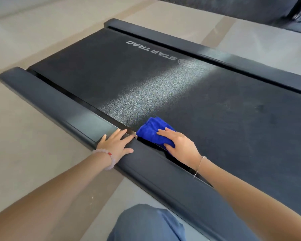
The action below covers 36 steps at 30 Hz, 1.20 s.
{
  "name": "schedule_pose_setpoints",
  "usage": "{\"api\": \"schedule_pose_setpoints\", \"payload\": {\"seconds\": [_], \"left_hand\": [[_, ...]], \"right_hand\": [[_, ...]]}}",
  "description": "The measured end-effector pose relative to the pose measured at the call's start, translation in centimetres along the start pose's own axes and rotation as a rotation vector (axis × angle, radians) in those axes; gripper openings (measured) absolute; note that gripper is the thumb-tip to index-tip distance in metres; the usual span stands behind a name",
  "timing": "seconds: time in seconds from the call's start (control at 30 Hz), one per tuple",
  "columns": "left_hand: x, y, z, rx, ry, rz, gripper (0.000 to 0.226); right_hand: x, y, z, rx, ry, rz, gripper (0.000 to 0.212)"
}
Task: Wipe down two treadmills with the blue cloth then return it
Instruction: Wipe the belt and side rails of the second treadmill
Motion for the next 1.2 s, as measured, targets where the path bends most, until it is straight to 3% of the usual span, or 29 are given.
{"api": "schedule_pose_setpoints", "payload": {"seconds": [0.3, 0.43, 0.7, 1.1, 1.2], "left_hand": [[-0.8, -0.7, 0.0, 0.043, -0.046, -0.044, 0.056], [-1.9, -1.6, -0.2, -0.010, -0.030, -0.054, 0.056], [-4.9, -3.3, -2.7, -0.050, 0.113, -0.196, 0.064], [-9.7, -5.5, -12.0, -0.216, 0.205, -0.061, 0.078], [-10.7, -5.6, -13.9, -0.256, 0.231, -0.054, 0.093]], "right_hand": [[-2.4, -1.8, 1.6, 0.010, -0.024, 0.007, 0.048], [-2.4, -2.3, 1.3, 0.012, -0.037, 0.016, 0.047], [-6.0, -5.9, -1.8, -0.066, 0.117, 0.003, 0.046], [-13.2, -10.6, -10.2, -0.179, 0.217, 0.004, 0.046], [-15.2, -11.8, -12.5, -0.191, 0.237, 0.010, 0.046]]}}
Point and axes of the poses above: each hand's wrist, its own z-axis away from the middle knuckle, its own y-axis out of the palm, x = y × z, the point moved 3 cm from there along -z, towards the middle knuckle, and after that the axes turned 2 degrees about -z, right-handed, at the moved point
